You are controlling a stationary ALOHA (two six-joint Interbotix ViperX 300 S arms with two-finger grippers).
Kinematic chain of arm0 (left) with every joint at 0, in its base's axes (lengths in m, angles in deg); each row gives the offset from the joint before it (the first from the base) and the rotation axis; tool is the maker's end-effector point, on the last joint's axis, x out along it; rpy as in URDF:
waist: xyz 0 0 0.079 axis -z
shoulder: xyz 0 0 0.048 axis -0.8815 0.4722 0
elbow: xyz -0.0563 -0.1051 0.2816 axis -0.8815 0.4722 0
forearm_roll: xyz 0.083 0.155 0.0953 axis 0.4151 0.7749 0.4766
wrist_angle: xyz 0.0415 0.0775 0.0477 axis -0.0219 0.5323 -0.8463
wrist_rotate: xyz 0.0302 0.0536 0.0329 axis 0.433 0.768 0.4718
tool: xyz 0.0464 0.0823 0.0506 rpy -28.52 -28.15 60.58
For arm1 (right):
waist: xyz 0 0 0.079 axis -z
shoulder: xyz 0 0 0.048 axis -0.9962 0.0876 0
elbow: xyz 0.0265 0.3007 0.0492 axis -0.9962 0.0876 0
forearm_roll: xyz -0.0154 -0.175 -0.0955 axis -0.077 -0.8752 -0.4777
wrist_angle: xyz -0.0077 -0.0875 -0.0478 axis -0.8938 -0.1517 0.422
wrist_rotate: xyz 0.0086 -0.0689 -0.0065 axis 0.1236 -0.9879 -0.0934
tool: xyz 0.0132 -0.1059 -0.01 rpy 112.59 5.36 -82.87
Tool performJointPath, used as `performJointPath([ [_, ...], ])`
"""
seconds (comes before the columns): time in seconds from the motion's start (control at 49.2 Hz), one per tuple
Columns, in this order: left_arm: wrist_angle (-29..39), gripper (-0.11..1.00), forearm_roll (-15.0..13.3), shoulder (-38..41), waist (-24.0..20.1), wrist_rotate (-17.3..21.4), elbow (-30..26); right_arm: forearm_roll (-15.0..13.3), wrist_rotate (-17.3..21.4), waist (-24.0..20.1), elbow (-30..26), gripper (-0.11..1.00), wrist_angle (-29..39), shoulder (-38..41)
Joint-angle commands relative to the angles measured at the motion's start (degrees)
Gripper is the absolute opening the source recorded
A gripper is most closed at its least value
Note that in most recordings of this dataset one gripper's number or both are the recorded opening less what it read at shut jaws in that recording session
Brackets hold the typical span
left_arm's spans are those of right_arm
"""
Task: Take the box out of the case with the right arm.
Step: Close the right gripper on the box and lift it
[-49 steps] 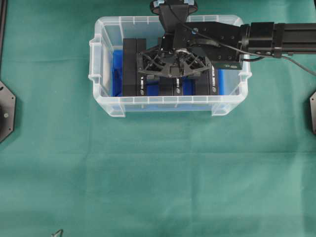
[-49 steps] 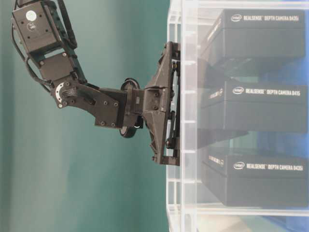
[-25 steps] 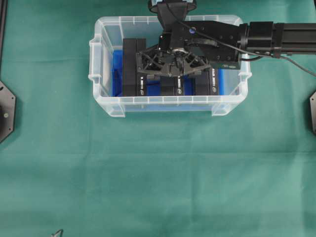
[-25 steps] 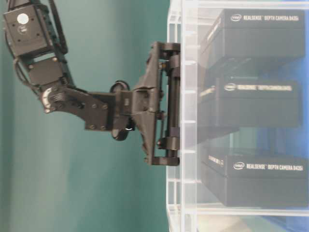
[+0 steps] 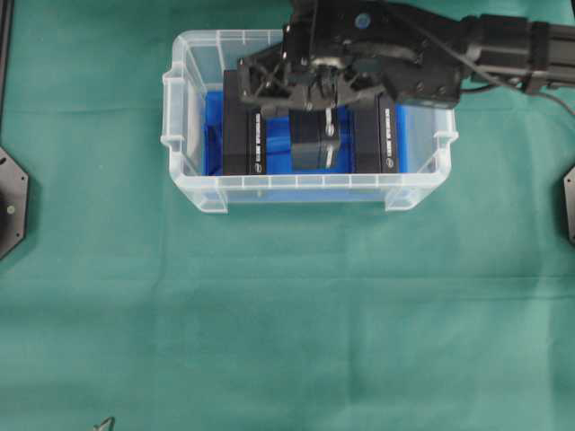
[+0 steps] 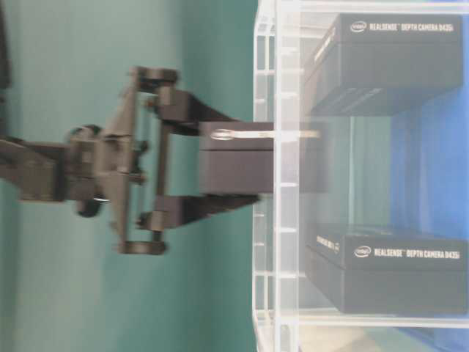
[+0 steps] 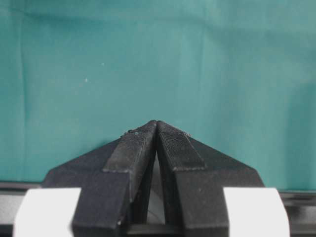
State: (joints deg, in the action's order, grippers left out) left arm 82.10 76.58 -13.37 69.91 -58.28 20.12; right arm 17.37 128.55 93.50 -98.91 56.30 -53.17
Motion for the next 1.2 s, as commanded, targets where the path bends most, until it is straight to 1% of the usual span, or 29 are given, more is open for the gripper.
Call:
performJointPath([
  [0.0, -0.2, 0.02, 0.2, 0.2, -0.2, 0.0, -0.6, -2.4, -0.2, -0.3, -4.3, 0.66, 2.8, -3.5],
  [0.203, -0.2, 0.02, 0.2, 0.2, -0.2, 0.1, -0.6, -5.8, -0.4, -1.1, -9.8, 0.66, 8.0, -4.1],
  [0.386, -0.3, 0.02, 0.2, 0.3, -0.2, 0.0, -0.6, -6.8, -0.4, -1.8, -13.2, 0.66, 10.4, -4.1],
  [0.569, -0.3, 0.02, 0.2, 0.3, -0.1, 0.0, -0.6, -8.6, -0.4, -2.9, -16.0, 0.66, 12.5, -4.0],
  [0.671, -0.3, 0.02, 0.1, 0.3, -0.1, 0.0, -0.6, -8.6, -0.4, -3.1, -16.2, 0.66, 13.6, -4.0],
  [1.179, -0.3, 0.02, 0.1, 0.4, -0.2, 0.0, -0.6, -8.3, -0.4, -3.6, -16.2, 0.66, 13.7, -4.1],
])
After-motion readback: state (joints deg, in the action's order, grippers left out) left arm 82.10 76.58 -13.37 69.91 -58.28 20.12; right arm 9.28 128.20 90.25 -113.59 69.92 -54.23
